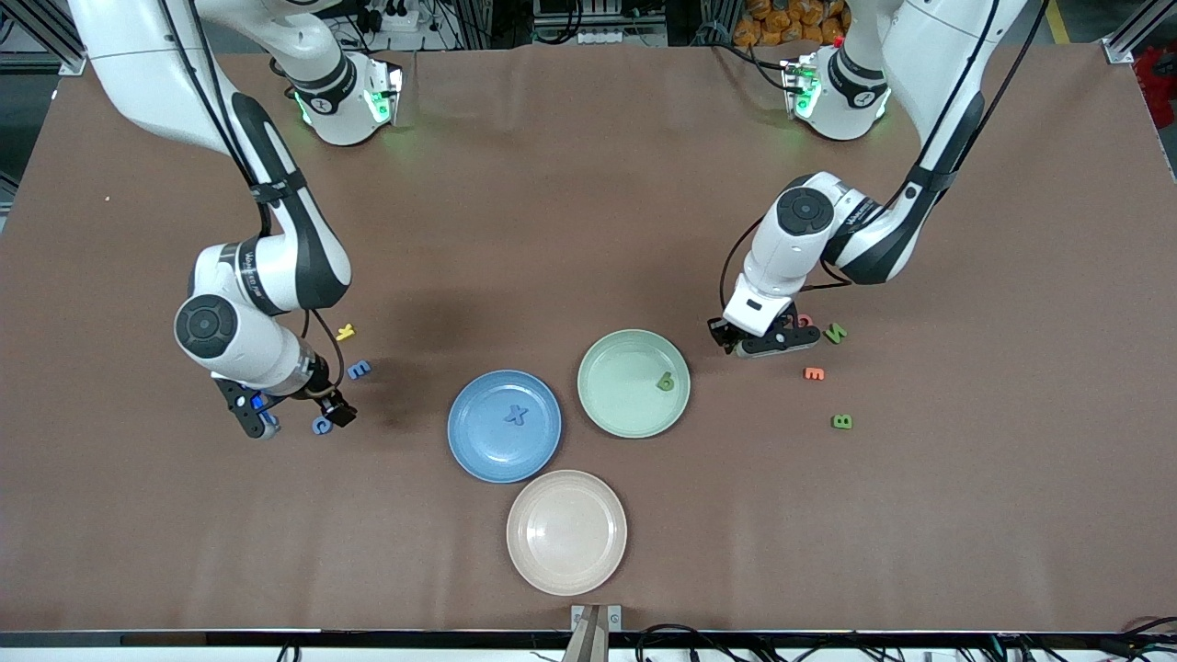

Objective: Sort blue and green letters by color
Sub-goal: 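Place the green u on the green plate while the right gripper grasps blue E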

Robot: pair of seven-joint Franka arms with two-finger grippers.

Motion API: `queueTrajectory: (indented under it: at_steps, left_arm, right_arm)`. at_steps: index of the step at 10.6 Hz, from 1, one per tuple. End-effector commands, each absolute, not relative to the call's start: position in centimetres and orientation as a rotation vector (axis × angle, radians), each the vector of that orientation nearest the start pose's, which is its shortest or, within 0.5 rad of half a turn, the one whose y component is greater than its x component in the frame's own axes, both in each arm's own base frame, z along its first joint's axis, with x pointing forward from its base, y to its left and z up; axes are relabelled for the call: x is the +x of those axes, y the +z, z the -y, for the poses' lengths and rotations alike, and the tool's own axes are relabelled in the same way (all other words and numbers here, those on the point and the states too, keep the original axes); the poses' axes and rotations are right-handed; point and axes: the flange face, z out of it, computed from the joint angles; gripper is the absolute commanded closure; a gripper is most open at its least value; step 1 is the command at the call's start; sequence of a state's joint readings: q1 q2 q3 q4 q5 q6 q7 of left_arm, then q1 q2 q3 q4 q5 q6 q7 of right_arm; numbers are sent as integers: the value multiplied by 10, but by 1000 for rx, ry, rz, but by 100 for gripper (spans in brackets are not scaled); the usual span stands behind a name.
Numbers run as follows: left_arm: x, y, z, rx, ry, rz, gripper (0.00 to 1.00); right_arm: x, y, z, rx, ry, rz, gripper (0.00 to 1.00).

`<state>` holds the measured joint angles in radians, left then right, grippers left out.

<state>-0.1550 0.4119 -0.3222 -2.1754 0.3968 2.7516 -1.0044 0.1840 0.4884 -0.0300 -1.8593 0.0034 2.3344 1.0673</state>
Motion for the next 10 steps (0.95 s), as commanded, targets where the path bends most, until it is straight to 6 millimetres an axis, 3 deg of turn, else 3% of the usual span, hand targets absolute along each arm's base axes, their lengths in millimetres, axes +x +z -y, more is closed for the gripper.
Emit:
queueTrajectory:
  at_steps: [1, 5, 6, 7, 8, 9, 10]
  left_arm:
    - [525, 254, 328, -3272, -343, 568, 100]
    - [522, 257, 420, -3335, -335, 765, 100]
    - [519, 256, 436, -3341, -325, 796, 100]
    - [519, 254, 436, -3330, -330, 808, 100]
    - [520, 252, 434, -3323, -332, 806, 86]
    - [521, 251, 432, -3315, -334, 795, 34]
    - [522, 249, 429, -3305, -361, 756, 0]
  right_arm:
    - [602, 232, -97, -2813, -86, -1400, 0]
    - [584, 208, -98, -2810, -118, -1373, 0]
    - [580, 204, -98, -2810, -117, -1372, 0]
    - [574, 197, -97, -2798, -135, -1367, 0]
    - [568, 189, -96, -2794, -142, -1364, 0]
    - [567, 187, -96, -2795, -140, -1364, 0]
    - [564, 185, -96, -2799, -133, -1366, 7]
